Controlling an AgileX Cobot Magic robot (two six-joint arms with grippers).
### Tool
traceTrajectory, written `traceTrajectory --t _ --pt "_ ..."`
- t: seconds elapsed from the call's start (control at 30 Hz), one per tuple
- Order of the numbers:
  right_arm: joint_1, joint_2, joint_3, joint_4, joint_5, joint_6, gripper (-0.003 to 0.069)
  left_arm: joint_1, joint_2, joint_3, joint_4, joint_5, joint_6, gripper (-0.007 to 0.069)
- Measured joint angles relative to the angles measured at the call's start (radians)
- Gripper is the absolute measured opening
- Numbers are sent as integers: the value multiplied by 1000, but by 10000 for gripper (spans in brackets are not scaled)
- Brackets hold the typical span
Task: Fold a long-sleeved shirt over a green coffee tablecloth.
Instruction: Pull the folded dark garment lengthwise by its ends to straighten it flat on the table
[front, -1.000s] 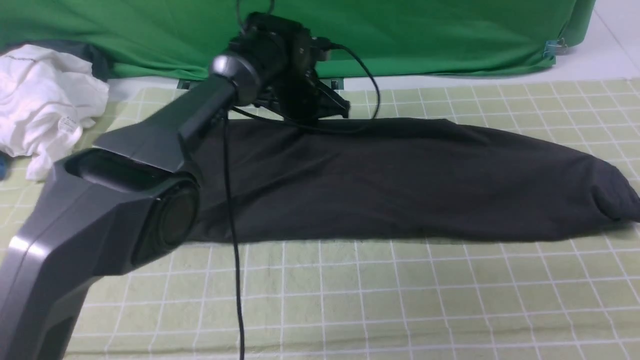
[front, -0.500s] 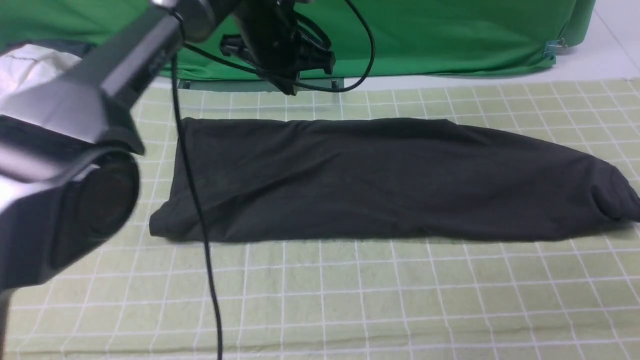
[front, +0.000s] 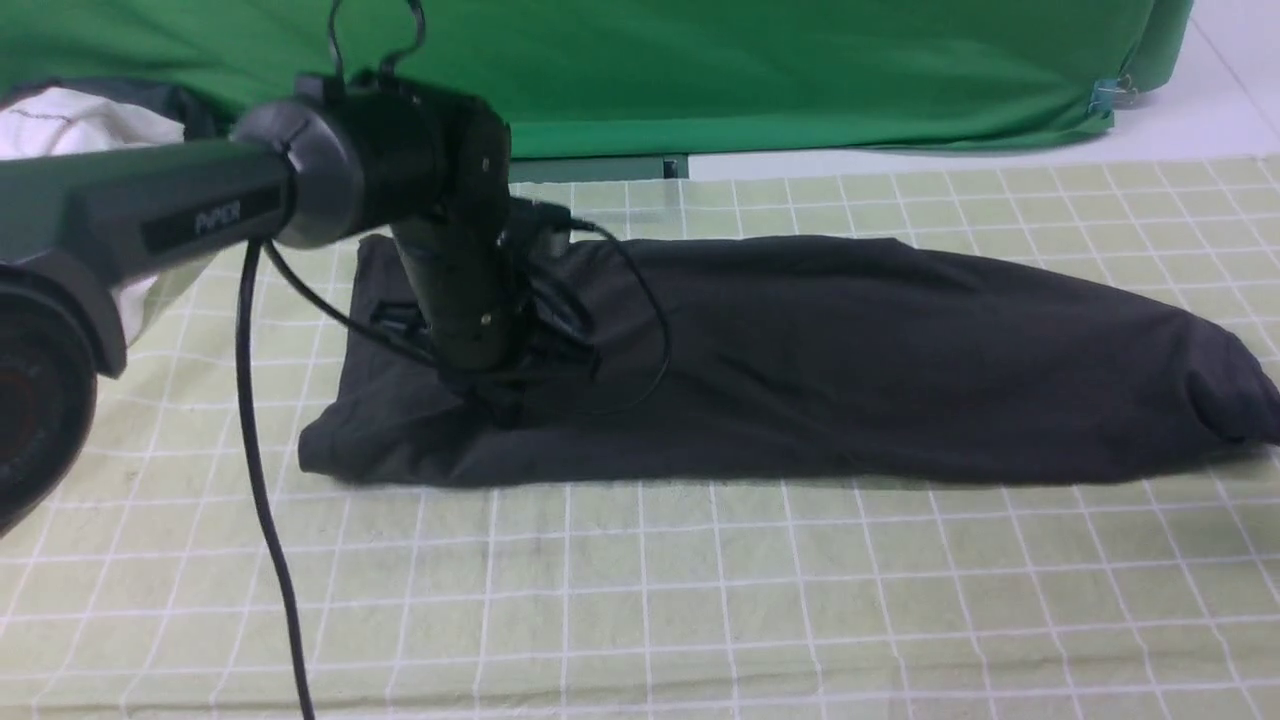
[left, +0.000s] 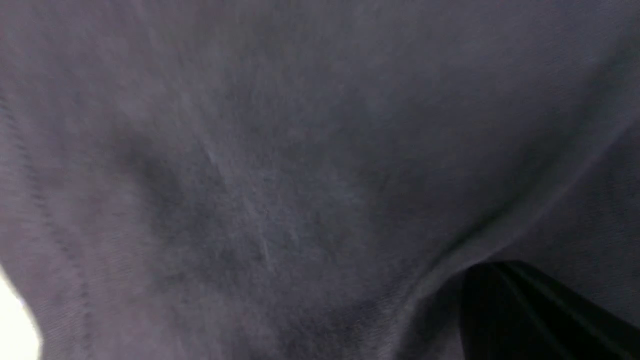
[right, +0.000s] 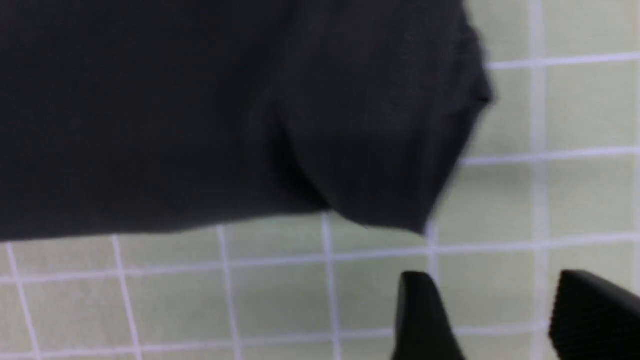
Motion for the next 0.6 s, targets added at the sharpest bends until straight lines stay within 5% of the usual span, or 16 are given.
traceTrajectory --t 0.23,0.3,0.4,0.6 --pt "0 144 0 52 -71 -27 367 0 4 15 -11 -31 -3 11" --pt "0 159 0 57 -70 -42 307 0 4 15 -11 -31 -3 11" --pt "0 160 0 66 -52 -89 75 0 4 15 -12 -31 -3 11" --pt "0 133 -2 16 14 -106 5 0 4 15 -13 -31 -3 11"
